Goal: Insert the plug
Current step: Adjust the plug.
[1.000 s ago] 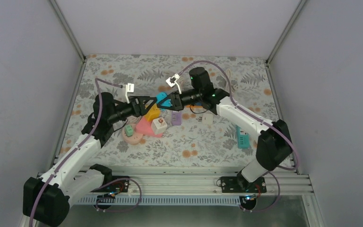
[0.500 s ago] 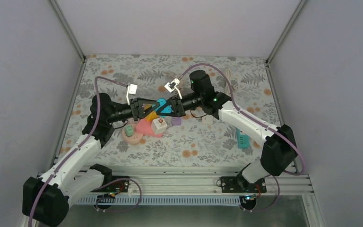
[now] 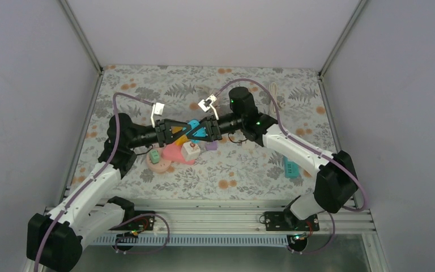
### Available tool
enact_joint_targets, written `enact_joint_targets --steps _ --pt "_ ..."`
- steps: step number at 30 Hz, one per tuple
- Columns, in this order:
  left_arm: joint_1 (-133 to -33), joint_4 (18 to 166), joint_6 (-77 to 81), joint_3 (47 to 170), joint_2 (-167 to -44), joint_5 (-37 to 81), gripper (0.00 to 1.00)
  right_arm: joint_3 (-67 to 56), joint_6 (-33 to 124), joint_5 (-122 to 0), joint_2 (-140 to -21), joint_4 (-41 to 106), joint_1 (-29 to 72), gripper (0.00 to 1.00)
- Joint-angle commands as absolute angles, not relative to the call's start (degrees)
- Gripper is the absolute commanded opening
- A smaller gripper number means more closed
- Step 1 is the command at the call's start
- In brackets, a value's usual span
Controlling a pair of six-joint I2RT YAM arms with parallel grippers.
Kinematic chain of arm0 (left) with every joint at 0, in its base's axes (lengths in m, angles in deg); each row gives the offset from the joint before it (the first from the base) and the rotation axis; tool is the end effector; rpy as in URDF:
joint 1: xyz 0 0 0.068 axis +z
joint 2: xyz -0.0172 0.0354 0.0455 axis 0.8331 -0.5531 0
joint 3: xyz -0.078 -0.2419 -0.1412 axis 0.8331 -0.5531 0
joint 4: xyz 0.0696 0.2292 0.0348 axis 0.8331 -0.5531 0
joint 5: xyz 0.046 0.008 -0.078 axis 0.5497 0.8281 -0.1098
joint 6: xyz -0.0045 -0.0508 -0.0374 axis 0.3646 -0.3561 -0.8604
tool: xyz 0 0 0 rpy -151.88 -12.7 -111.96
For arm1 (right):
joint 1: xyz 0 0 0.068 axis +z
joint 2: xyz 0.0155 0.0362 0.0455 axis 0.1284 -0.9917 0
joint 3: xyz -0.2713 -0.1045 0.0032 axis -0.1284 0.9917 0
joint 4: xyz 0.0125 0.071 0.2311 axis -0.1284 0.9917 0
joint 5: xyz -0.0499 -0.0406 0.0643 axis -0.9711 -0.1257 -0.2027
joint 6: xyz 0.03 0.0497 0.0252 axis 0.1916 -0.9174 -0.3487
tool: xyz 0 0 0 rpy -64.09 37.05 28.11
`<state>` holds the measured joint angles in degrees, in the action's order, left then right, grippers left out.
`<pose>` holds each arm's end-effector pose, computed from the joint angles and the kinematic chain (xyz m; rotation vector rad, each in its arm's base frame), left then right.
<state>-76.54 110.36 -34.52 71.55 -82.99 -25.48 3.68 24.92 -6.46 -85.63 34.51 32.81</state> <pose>0.1582 -0.1007 0.3324 0.4704 1.7438 -1.6145 0.2183 0.2411 0.3404 -1.0496 1.9261 1.7876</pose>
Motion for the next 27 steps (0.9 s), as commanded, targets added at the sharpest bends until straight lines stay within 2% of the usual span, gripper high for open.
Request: enact_joint_targets --steps 1,7,9,10,13,15,17,21,24,27 --pt "-76.8 112.2 -34.8 71.3 -82.4 -26.0 0.02 5.0 22.9 -10.5 -83.4 31.9 33.0 0.26" --pt "-76.8 112.5 -34.5 71.0 -83.4 -26.0 0.02 6.0 22.8 -10.8 -82.9 31.3 33.0 0.05" --pt "-76.8 112.3 -34.5 71.0 -83.4 -25.2 0.03 6.1 22.8 -11.4 -82.9 31.5 33.0 0.04" --pt "-76.8 111.9 -34.4 71.0 -83.5 -24.9 0.07 6.3 22.9 -11.9 -82.9 31.6 33.0 0.04" --pt "-76.8 105.3 -31.7 72.9 -83.2 -19.6 0.4 6.6 22.6 -15.1 -83.0 32.1 32.8 0.04" --pt "-76.7 97.7 -28.9 74.9 -82.7 -12.1 0.62 6.5 21.8 -17.9 -83.4 32.6 32.4 0.04" --pt "-76.8 87.8 -27.1 77.1 -82.2 -2.2 0.76 6.5 21.6 -22.4 -84.0 33.8 31.6 0.04" --pt "-76.1 76.7 -24.8 80.0 -82.9 14.5 0.87 5.7 21.3 -33.0 -86.8 36.6 30.6 0.04" --pt "-75.2 73.6 -22.7 81.0 -87.2 16.6 0.88 3.5 21.0 -38.9 -90.3 38.2 30.6 0.04" --pt "-75.0 73.6 -21.4 80.4 -91.2 16.1 0.83 1.1 20.7 -41.2 -95.1 38.7 30.7 0.04"
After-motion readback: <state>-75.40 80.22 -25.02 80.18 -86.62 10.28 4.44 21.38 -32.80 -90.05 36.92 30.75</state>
